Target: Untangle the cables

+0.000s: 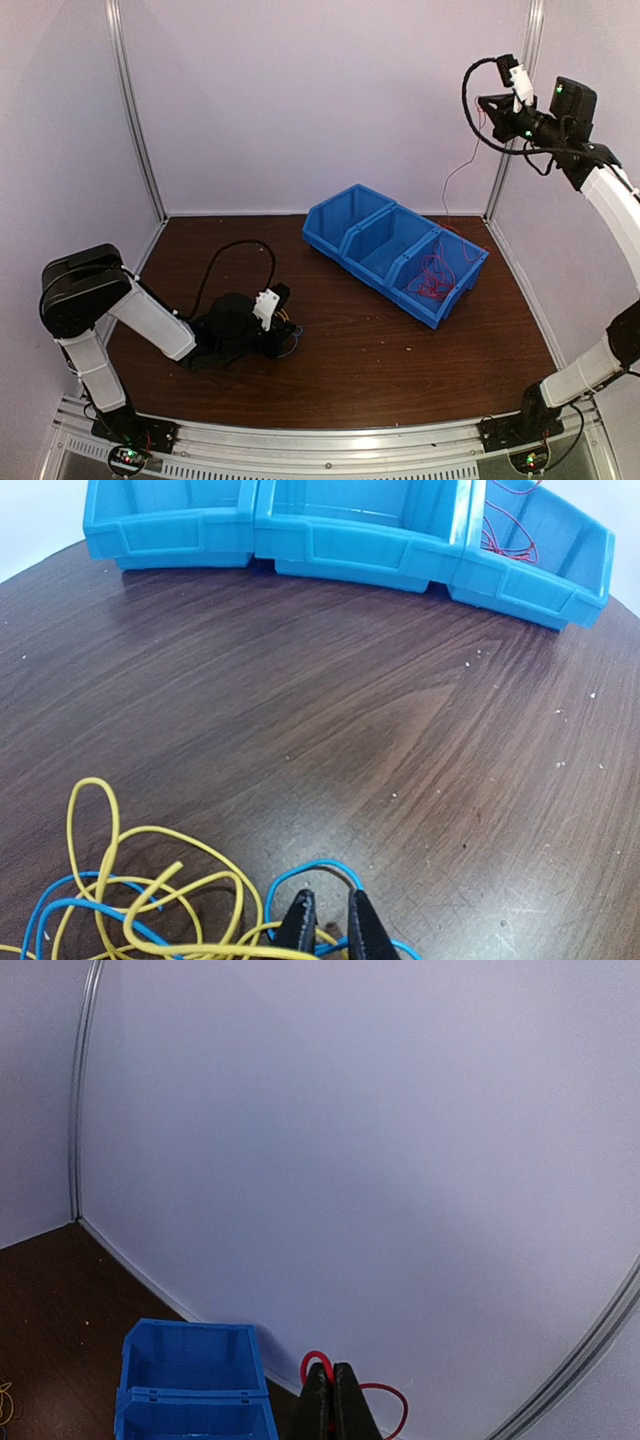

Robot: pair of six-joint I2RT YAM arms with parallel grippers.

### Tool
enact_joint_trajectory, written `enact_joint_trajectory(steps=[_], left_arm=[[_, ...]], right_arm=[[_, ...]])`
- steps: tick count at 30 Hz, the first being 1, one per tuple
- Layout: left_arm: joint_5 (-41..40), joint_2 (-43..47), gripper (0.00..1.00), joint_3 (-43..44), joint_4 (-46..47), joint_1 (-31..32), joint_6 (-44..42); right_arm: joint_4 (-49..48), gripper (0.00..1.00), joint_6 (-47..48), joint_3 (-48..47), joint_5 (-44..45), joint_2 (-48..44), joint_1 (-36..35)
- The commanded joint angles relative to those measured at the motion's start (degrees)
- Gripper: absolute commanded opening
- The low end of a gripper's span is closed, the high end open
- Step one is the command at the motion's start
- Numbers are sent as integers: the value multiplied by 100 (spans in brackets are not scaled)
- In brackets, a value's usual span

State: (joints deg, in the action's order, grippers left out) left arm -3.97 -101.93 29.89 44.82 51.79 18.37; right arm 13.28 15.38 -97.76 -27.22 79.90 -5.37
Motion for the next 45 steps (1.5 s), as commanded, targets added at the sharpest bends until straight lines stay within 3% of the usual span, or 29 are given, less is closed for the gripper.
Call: enact_joint_trajectory(steps=[1,8,12,26,28,32,34,40,45], left_arm=[[-117,211,13,-118,113,-38,27],[-118,192,13,-162,211,-37,27],[-112,173,14,-206,276,-37,60],[-106,182,15,-317,375,-37,88],[-96,178,15,-305,383,-37,97],[-92,173,16,-283,327,-33,88],[-102,203,16,-294,298,-37,66],[-131,209,17,-326,289,-37,33],[-91,195,18,-265,293,-37,-29]], right_arm=[[-378,0,252,1292,296,-296,27],[-366,0,377,2726,280,-300,27],[-202,0,409,3094,387,-195,31],[1653,0,669,2502,272,1500,-51],[1861,7,694,2276,332,1728,-77],[2217,39,721,1887,450,1842,-105],[2261,44,716,1853,539,1644,-105],[2423,46,720,2045,966,848,-68],[2225,39,864,2813,1123,285,140]])
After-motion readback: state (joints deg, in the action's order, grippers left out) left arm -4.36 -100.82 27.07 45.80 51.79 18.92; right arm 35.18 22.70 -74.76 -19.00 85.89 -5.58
